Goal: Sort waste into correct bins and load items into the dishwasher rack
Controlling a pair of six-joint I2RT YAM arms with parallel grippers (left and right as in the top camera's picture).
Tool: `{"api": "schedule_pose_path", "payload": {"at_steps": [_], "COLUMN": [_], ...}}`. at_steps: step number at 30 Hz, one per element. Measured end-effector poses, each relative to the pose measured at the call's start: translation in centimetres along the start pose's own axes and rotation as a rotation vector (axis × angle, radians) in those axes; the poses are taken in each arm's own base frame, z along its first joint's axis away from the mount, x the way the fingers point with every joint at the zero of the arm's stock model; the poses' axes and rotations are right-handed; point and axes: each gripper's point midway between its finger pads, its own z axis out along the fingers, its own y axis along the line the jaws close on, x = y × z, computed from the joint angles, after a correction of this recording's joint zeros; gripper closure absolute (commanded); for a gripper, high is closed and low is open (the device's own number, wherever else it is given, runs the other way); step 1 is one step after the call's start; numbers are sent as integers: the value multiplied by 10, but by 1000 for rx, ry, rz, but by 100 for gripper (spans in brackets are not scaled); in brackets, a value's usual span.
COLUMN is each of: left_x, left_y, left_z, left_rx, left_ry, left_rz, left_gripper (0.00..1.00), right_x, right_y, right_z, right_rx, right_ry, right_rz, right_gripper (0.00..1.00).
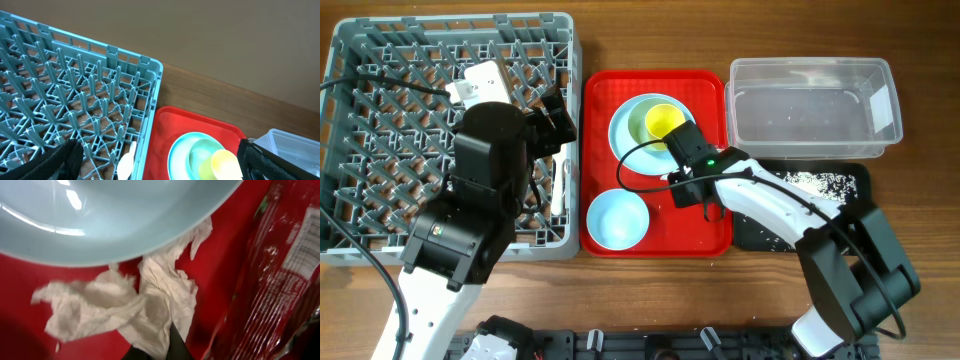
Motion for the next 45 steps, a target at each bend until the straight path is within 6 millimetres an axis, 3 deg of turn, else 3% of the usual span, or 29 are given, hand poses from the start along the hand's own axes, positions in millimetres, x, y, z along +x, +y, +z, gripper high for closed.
{"api": "schedule_pose_path", "payload": {"at_steps": [2, 4, 5, 6, 7, 9, 11, 15, 17, 19, 20, 21, 23, 25, 27, 30, 34, 35, 37, 38, 39, 40, 41, 42, 45], "left_x": [0, 0, 0, 0, 0, 0, 0, 0, 0, 0, 0, 0, 0, 0, 0, 0, 0, 0, 0, 0, 0, 0, 0, 0, 0], "left_y": [0, 0, 0, 0, 0, 0, 0, 0, 0, 0, 0, 0, 0, 0, 0, 0, 0, 0, 0, 0, 0, 0, -1, 0, 0], "left_z": [0, 0, 0, 0, 0, 0, 0, 0, 0, 0, 0, 0, 0, 0, 0, 0, 0, 0, 0, 0, 0, 0, 0, 0, 0], "left_rx": [0, 0, 0, 0, 0, 0, 0, 0, 0, 0, 0, 0, 0, 0, 1, 0, 0, 0, 1, 2, 3, 2, 3, 2, 3], "left_ry": [0, 0, 0, 0, 0, 0, 0, 0, 1, 0, 0, 0, 0, 0, 0, 0, 0, 0, 1, 0, 1, 2, 0, 1, 1], "left_rz": [0, 0, 0, 0, 0, 0, 0, 0, 1, 0, 0, 0, 0, 0, 0, 0, 0, 0, 0, 0, 0, 0, -1, 0, 0], "left_gripper": [0, 0, 0, 0, 0, 0, 0, 0, 0, 0, 0, 0, 0, 0, 0, 0, 0, 0, 0, 0, 0, 0, 0, 0, 0], "right_x": [2, -20, -34, -52, -65, -71, -66, -54, -59, -67, -72, -75, -87, -86, -84, -85, -86, -84, -74, -64, -48, -38, -29, -17, 0], "right_y": [7, 14, 16, 13, 3, -39, -86, -178, -197, -210, -213, -213, -216, -216, -216, -214, -198, -178, -140, -121, -86, -74, -65, -52, -36], "right_z": [-18, -58, -84, -123, -166, -226, -249, -253, -242, -219, -202, -191, -150, -129, -122, -131, -166, -185, -203, -207, -214, -213, -211, -208, -205], "right_rx": [-43, -93, -114, -120, -100, 24, 179, 447, 473, 477, 474, 470, 467, 478, 480, 472, 363, 238, 26, -73, -257, -315, -350, -405, -452], "right_ry": [17, -75, -153, -278, -415, -605, -669, -658, -644, -604, -572, -552, -485, -428, -401, -420, -499, -535, -534, -502, -444, -394, -346, -285, -206], "right_rz": [-1, 3, 6, 14, 36, 122, 220, 468, 533, 566, 566, 562, 524, 487, 465, 465, 462, 438, 383, 358, 314, 301, 296, 286, 268], "right_gripper": [96, 96, 96, 95, 96, 96, 95, 94, 95, 95, 89, 15, 3, 2, 2, 1, 1, 1, 4, 20, 36, 55, 89, 96, 96]}}
